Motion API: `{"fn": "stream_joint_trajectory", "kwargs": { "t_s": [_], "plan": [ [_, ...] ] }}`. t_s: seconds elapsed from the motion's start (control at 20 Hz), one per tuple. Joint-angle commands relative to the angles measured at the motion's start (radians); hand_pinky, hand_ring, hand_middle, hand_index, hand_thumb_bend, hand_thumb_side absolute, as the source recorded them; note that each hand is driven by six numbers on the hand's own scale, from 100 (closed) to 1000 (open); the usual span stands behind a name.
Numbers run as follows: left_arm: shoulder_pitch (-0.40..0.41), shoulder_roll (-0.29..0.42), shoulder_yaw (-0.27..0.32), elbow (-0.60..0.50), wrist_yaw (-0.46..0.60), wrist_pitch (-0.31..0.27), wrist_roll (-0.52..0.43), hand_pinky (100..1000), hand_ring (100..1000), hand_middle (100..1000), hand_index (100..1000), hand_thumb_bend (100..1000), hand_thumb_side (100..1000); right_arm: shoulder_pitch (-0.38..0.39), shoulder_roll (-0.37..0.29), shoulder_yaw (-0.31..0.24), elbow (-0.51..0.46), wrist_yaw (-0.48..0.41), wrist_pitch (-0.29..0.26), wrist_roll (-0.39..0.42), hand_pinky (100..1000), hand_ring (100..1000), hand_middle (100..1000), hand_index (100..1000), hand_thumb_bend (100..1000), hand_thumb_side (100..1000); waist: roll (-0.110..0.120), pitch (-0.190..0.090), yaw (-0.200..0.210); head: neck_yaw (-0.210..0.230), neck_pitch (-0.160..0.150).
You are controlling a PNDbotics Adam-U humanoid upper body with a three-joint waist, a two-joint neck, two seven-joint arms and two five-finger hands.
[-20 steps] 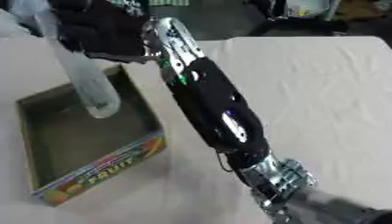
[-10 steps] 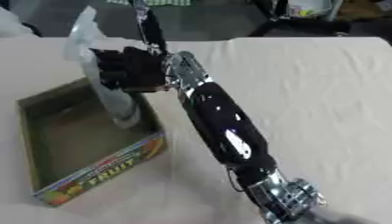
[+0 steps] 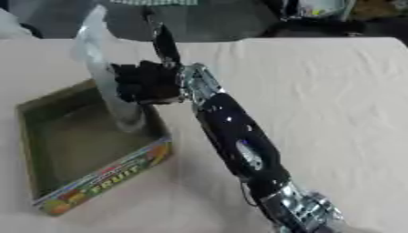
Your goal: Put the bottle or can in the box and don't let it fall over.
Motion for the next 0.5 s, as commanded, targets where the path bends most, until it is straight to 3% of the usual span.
{"fn": "stream_joint_trajectory", "kwargs": {
  "t_s": [0.05,0.5],
  "plan": [
    [-0.003,0.015,0.005,-0.017,-0.007,-0.001,-0.004,1000,1000,984,786,797,651,-0.008,-0.009,-0.011,-0.005,0.012,-0.002,-0.010,100,100,100,961,787,1000,0.006,-0.011,-0.003,0.008,-0.014],
    [0.004,0.019,0.005,-0.017,-0.010,0.000,-0.006,1000,1000,984,787,799,651,-0.001,-0.026,-0.038,-0.040,-0.016,-0.042,-0.032,100,100,100,964,811,1000,0.008,-0.018,-0.024,0.024,-0.007]
  ]
}}
